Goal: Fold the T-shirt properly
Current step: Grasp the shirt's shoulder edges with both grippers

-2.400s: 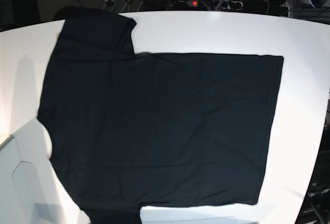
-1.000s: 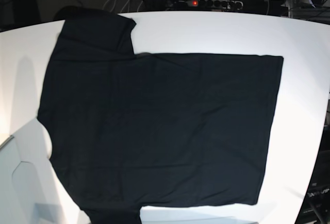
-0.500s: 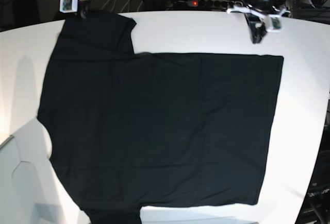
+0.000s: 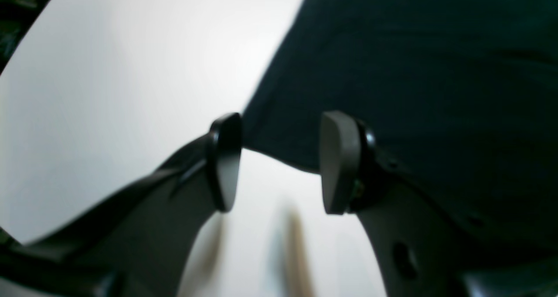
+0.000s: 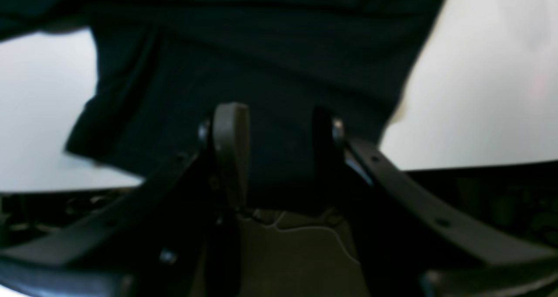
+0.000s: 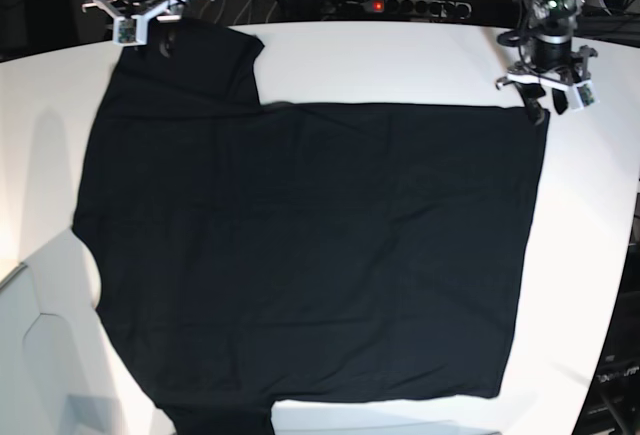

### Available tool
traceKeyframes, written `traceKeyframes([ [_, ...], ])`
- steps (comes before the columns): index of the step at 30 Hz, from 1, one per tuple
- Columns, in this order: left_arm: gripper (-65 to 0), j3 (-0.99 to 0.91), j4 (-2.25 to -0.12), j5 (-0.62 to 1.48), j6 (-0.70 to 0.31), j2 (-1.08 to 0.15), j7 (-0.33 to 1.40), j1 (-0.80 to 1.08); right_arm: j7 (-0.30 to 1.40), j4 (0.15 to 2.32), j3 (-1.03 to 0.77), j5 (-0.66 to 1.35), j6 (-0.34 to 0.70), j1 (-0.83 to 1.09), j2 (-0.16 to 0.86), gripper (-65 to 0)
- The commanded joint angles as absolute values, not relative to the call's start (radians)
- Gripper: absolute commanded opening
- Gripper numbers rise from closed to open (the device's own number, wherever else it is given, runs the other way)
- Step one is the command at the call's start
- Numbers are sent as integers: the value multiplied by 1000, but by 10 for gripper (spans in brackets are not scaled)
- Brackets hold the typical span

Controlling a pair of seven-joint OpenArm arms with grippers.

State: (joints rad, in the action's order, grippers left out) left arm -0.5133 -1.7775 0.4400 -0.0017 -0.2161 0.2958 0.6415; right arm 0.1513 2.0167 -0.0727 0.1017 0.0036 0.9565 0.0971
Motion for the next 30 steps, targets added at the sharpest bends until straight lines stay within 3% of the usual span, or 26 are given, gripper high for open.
traceKeyframes([
  [1, -366, -532, -1771, 443, -5, -229, 272, 630, 131, 2031, -74, 101, 5, 966, 99, -402],
  [7, -369, -602, -1650, 441, -166, -222, 315, 539, 131, 2031, -74, 101, 5, 963, 101, -402],
  [12, -367, -676, -1575, 441, -176, -220, 410, 458, 131, 2031, -74, 101, 5, 952, 101, -400],
  [30, -366, -633, -1484, 443, -177, -228, 414, 406, 133, 2031, -74, 101, 5, 958, 101, -398],
])
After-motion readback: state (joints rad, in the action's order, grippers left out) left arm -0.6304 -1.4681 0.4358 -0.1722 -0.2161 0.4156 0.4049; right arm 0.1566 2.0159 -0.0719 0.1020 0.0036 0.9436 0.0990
